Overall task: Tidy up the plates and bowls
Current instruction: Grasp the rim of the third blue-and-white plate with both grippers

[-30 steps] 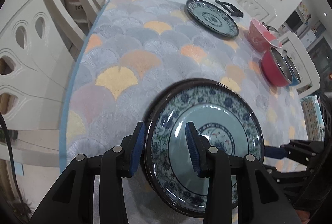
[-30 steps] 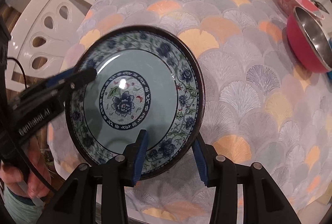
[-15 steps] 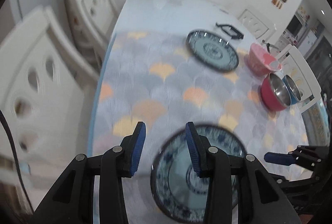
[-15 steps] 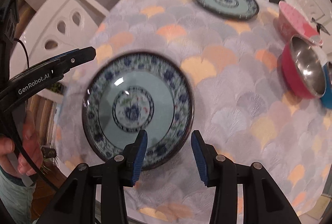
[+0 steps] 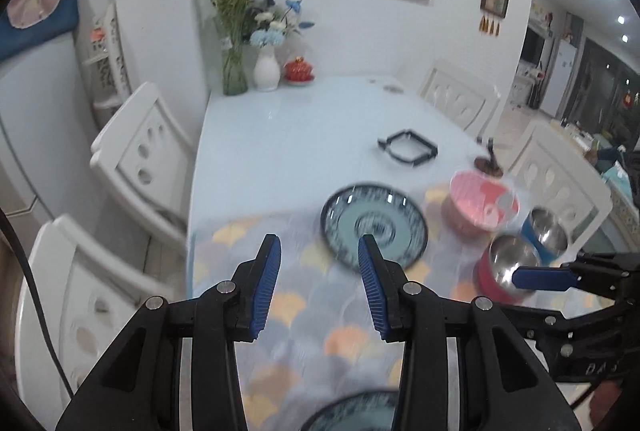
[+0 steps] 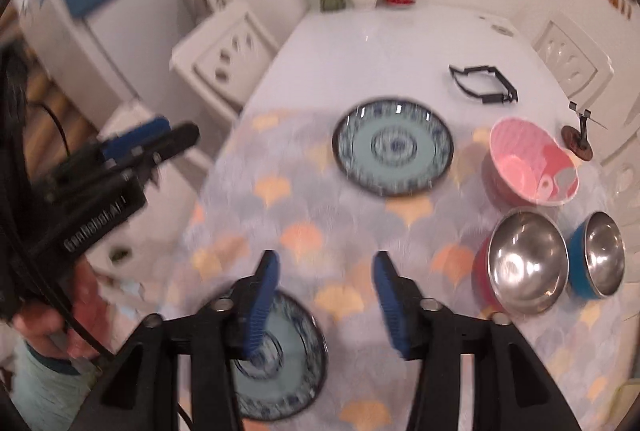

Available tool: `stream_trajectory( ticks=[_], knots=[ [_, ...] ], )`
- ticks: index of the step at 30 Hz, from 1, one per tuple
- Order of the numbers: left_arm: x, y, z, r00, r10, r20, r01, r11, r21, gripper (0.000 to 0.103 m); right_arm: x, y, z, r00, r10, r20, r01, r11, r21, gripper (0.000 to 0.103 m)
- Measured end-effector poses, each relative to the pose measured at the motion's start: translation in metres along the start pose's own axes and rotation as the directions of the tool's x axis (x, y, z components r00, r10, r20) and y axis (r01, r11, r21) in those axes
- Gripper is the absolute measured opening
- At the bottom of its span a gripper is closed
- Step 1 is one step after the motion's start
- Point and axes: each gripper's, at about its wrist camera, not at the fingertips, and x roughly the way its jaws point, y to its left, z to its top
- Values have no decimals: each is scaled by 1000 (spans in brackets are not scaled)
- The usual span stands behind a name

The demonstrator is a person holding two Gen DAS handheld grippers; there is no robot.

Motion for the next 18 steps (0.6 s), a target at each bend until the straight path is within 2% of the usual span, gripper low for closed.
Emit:
stream_trajectory(
  ticks=[5,10,18],
  knots=[
    [29,3,25,1000,-10,5,11,999,-32,47,17,-36,36,1000,-10,10,8,984,175,56],
    [76,3,26,998,-7,-68,5,999,-35,47,67,-76,53,997,-5,-83,34,935,353,56],
    [159,15,15,970,-99,-221,71,989,-130,46,139,-103,57,978,-10,-208,101,896,432,56]
  ],
)
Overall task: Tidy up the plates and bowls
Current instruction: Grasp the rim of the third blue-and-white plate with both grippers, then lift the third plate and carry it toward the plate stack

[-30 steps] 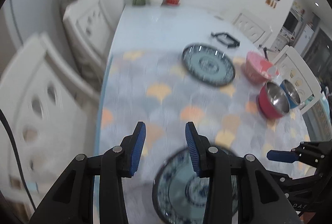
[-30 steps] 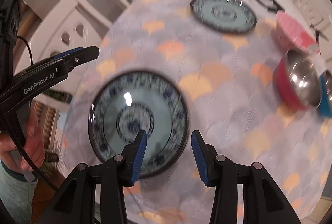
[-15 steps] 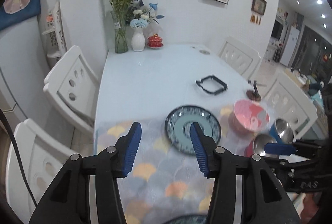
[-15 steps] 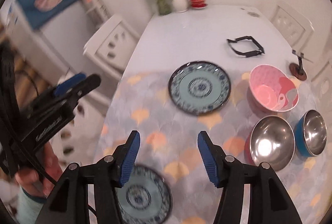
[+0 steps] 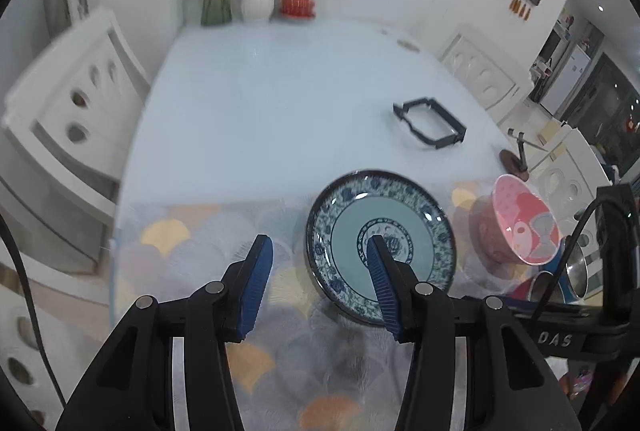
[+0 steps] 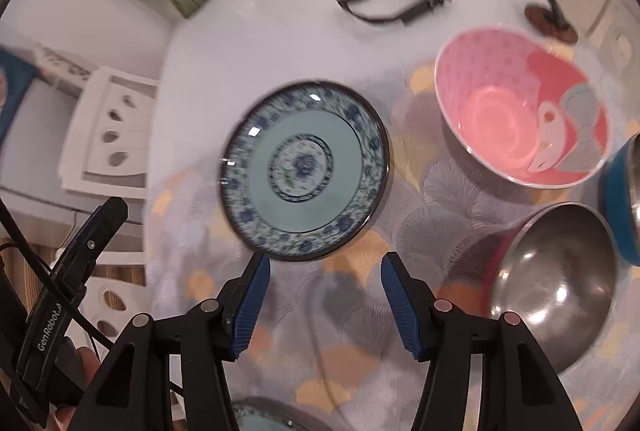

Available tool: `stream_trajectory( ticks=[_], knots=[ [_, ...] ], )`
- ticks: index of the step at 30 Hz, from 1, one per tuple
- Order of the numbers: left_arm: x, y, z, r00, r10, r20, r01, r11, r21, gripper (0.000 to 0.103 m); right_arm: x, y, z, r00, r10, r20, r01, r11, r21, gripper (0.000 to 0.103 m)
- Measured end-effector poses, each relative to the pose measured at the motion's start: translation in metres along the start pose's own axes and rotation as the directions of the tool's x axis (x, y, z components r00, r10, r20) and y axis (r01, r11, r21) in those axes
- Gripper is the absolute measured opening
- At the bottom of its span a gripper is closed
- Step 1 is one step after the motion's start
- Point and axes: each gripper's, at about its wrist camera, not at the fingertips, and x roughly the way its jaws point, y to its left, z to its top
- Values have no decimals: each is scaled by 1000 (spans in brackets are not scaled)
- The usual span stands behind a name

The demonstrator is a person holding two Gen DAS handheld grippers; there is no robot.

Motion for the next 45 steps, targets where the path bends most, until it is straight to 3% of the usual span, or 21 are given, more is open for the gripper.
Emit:
stream_trajectory(
  ticks=[4,11,15,18,21,30,35,45],
  knots=[
    [26,7,-1,999,-31,-43,30,999,-22,46,25,-4,8,999,-28,-19,29,999,23,56],
    [52,10,3,997,-41,-65,40,999,-19,41,40,-12,21,994,-95,52,95,995,-2,56],
    [67,8,4,995,-43,-85,42,999,-11,37,47,-19,25,993,-105,50,104,994,16,56],
    [77,9,4,994,-41,-104,40,999,-11,27,53,-21,27,988,-138,72,138,990,-4,56],
    [88,12,3,991,-49,-124,46,999,-29,23,56,-22,28,987,-140,83,143,989,-26,56],
    [104,17,1,985,-92,-146,83,995,-62,22,66,-9,39,980,-155,125,164,984,-62,56],
    [111,17,-2,982,-99,-162,89,994,-71,22,71,-4,45,981,-140,133,152,985,-87,44],
    [106,16,-4,982,-106,-156,98,993,-59,22,70,-2,40,985,-113,128,132,980,-149,41]
  ],
)
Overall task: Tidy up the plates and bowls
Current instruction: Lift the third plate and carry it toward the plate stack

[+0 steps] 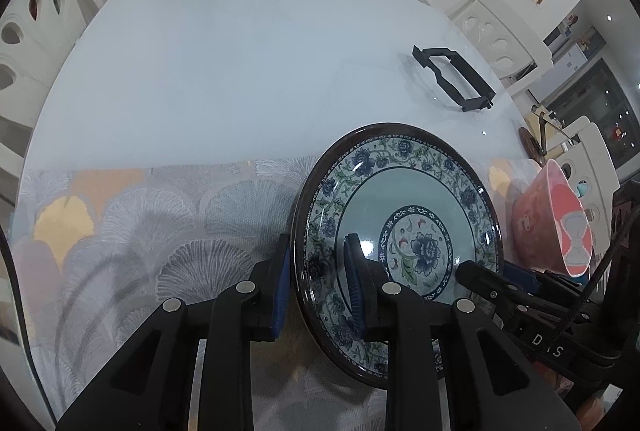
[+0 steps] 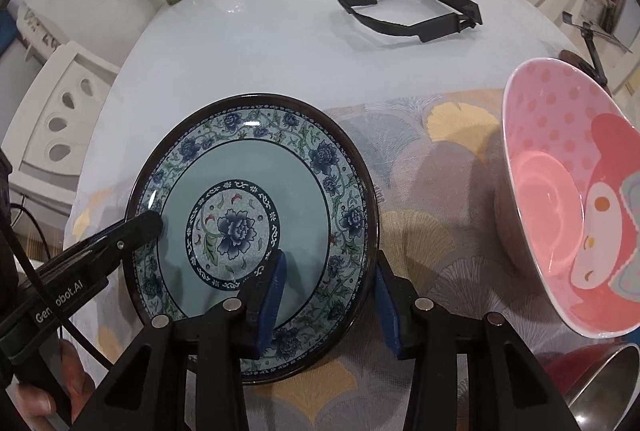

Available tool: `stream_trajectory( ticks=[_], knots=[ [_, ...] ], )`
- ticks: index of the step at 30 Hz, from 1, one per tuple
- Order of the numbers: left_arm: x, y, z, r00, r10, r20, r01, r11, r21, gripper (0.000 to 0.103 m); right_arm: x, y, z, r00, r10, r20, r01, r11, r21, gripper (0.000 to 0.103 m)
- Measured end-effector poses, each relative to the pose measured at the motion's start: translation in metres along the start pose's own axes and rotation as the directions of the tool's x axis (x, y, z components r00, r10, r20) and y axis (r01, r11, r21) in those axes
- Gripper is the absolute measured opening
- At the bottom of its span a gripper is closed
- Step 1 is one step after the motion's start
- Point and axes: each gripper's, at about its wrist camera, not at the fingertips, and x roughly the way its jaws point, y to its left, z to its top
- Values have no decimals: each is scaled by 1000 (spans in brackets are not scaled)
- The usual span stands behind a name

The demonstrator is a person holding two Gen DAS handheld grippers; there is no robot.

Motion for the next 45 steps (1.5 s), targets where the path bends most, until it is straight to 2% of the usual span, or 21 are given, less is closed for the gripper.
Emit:
stream_trajectory(
  ticks=[6,10,18,24,32,39,45],
  knots=[
    [-14,-5,-11,999,52,15,-52,997,48,22,-6,3,-7,999,29,-21,-30,999,-23,41],
    [-31,-6,-30,994,106,28,-108,990,96,22,-15,12,-19,997,66,-43,-69,993,-97,41],
    [-62,8,-74,994,106,20,-107,994,11,22,-35,38,-55,998,48,-51,-60,961,-270,41],
    [-98,7,-91,991,117,67,-117,993,-10,22,-63,54,-78,998,60,-19,-63,936,-346,41],
    [-160,-6,-110,976,147,163,-146,989,-21,22,-121,64,-104,994,104,45,-78,918,-390,41],
    [-204,-12,-158,963,184,196,-178,983,-47,22,-161,72,-156,989,143,44,-112,900,-421,41],
    [-217,-6,-216,967,201,157,-190,978,-81,22,-167,79,-214,990,140,-16,-131,873,-469,42]
  ],
)
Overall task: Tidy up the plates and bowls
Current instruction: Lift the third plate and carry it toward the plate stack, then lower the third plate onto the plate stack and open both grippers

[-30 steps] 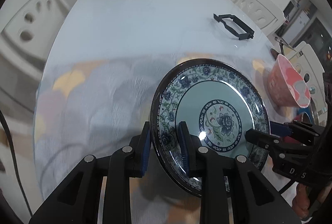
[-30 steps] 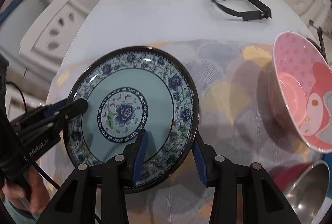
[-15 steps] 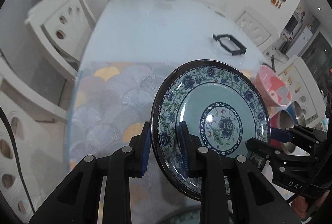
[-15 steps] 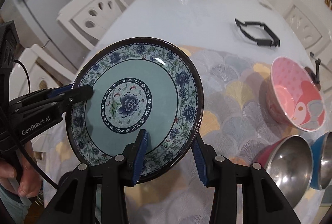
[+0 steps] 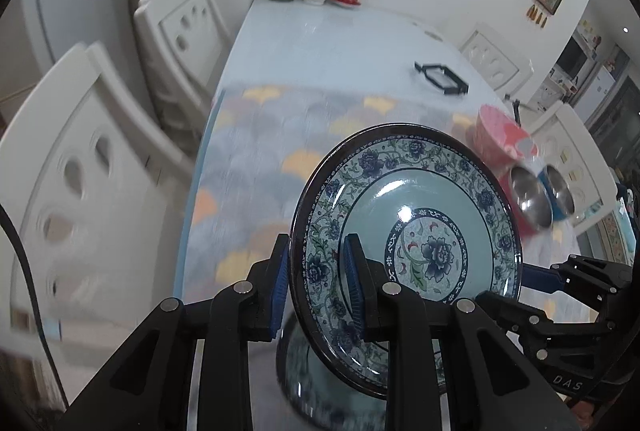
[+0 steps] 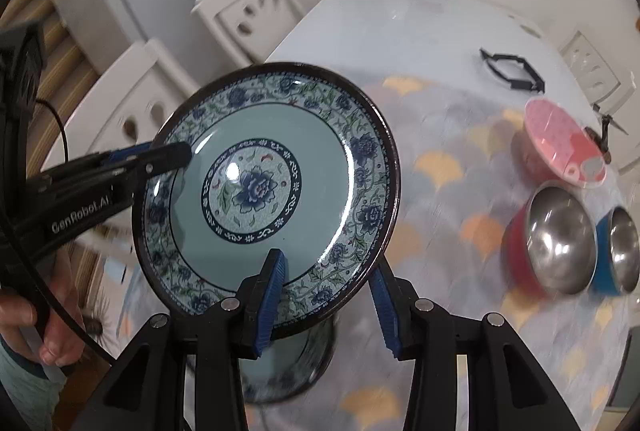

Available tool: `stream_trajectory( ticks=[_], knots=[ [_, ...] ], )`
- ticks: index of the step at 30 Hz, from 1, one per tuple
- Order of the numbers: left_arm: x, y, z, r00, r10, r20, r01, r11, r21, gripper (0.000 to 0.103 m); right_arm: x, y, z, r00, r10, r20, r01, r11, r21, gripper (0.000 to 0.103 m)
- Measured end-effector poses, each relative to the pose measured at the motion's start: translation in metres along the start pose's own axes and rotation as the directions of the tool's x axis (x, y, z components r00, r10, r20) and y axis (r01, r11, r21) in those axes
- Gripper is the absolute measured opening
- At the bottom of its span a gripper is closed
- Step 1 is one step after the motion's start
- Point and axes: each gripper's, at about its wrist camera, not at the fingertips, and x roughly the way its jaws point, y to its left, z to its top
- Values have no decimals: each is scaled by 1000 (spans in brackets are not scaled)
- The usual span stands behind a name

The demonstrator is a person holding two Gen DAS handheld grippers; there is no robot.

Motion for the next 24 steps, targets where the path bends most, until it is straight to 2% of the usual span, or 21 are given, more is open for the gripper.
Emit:
stream_trajectory(
  ticks=[11,17,24],
  knots=[
    [9,11,-79,995,-15,-101,12,1000,-28,24,32,29,-72,985,-6,-170,-4,998,-59,42],
    [15,7,-94,991,-19,-129,16,999,-29,24,41,30,-93,973,-5,-232,-5,999,-42,42],
    [22,5,-92,990,1,-140,-6,999,-34,24,47,29,-90,965,-9,-263,5,1000,-13,43]
  ],
)
